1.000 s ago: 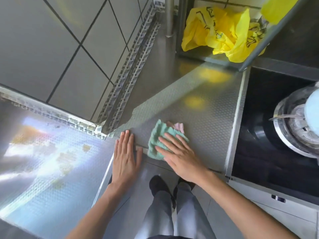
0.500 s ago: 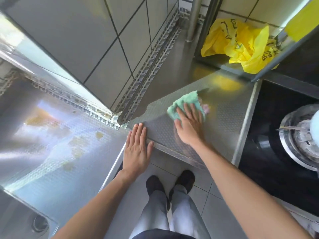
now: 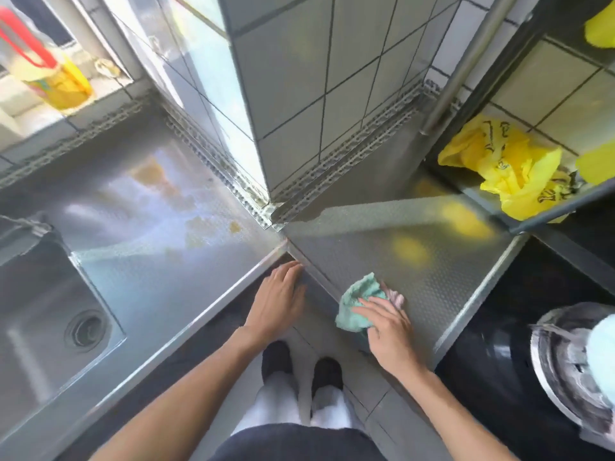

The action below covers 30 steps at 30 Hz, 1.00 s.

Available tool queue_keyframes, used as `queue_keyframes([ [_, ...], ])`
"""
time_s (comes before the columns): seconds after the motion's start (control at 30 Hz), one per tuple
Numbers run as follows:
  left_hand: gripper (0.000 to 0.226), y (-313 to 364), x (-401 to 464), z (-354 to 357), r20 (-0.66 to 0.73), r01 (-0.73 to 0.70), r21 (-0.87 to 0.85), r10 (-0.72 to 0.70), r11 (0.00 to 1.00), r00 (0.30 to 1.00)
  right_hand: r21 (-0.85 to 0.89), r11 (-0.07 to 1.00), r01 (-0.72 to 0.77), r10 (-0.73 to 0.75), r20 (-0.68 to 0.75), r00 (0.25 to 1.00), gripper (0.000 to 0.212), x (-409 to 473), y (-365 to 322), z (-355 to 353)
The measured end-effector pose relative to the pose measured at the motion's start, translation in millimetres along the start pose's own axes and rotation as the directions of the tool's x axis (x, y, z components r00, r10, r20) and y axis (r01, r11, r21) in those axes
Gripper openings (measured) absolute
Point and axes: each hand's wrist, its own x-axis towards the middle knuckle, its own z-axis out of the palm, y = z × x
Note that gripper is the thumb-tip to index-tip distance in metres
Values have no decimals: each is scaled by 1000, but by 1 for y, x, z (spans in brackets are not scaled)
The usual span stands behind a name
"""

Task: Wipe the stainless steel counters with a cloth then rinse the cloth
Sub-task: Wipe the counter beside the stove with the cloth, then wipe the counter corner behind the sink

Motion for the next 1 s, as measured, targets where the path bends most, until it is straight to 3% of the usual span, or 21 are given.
queue_keyframes([
  [0.13, 40, -7, -61, 5, -115, 204, -168, -225, 964, 968, 180, 983, -40, 37, 23, 999, 59, 13, -11, -11],
  [0.3, 25, -28, -128, 4, -193, 405, -283, -465, 870, 864, 335, 942, -22, -12, 98, 995, 59, 40, -51, -8],
  [0.4, 21, -38, -162, 0, -232, 465, -319, -544, 826, 807, 440, 897, -32, -40, 153, 987, 59, 48, -77, 1],
  [0.5, 21, -43, -167, -7, -246, 479, -325, -562, 815, 790, 426, 904, -28, -25, 117, 993, 55, 62, -87, -3],
  [0.57, 21, -99, -211, -26, -308, 572, -458, -726, 680, 615, 410, 910, 66, -168, 217, 962, 52, 95, -157, 46],
  [0.63, 22, -99, -208, -29, -315, 574, -442, -719, 689, 620, 384, 920, 79, -162, 191, 968, 49, 111, -169, 37],
  [0.7, 22, -102, -208, -34, -314, 571, -457, -725, 682, 614, 353, 922, 157, -230, 176, 957, 49, 115, -177, 39],
  [0.8, 21, -117, -202, -45, -339, 530, -427, -673, 733, 657, 251, 917, 310, -362, 199, 911, 53, 123, -193, 56],
  [0.87, 23, -139, -194, -54, -337, 506, -405, -639, 761, 691, 154, 902, 403, -431, 285, 856, 54, 127, -212, 75],
  [1.0, 32, -172, -170, -71, -351, 482, -307, -568, 821, 744, -87, 872, 481, -371, 524, 767, 67, 109, -227, 117],
])
